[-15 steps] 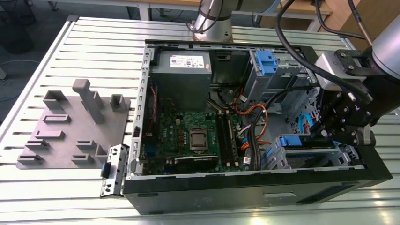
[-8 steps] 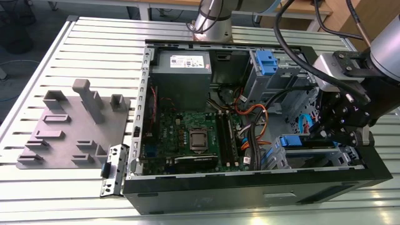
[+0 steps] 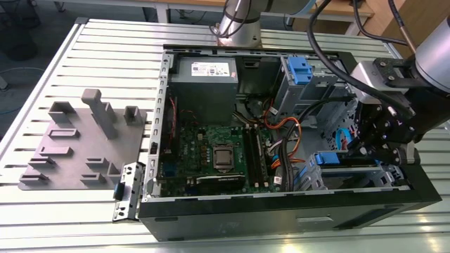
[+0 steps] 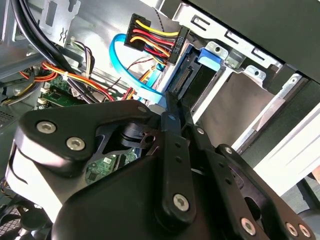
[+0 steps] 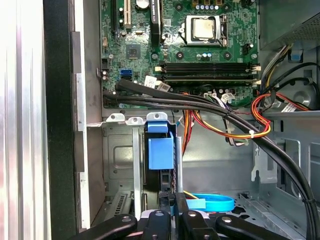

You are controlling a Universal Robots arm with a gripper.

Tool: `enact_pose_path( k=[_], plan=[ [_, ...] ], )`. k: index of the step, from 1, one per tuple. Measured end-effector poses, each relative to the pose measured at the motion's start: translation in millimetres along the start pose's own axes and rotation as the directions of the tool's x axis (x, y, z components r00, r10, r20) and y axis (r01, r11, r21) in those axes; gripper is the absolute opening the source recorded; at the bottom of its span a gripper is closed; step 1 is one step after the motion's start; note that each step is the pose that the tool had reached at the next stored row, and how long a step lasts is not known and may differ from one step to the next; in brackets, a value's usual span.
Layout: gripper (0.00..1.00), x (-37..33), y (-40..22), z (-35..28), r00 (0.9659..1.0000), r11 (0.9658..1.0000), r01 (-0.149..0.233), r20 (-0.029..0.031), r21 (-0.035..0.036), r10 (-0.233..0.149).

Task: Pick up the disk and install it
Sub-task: 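Insert the first disk wire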

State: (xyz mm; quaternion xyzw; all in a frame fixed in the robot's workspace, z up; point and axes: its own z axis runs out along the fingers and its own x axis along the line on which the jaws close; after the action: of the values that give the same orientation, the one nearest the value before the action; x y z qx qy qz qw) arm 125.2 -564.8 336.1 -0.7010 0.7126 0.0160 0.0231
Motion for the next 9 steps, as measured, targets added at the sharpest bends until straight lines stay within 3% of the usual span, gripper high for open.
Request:
enact_pose_path(
  k=[9],
  plan=[
    [0.16,0.3,0.2,3.9,1.0000,1.0000,0.000,0.0001,0.0027,0.000]
  ],
)
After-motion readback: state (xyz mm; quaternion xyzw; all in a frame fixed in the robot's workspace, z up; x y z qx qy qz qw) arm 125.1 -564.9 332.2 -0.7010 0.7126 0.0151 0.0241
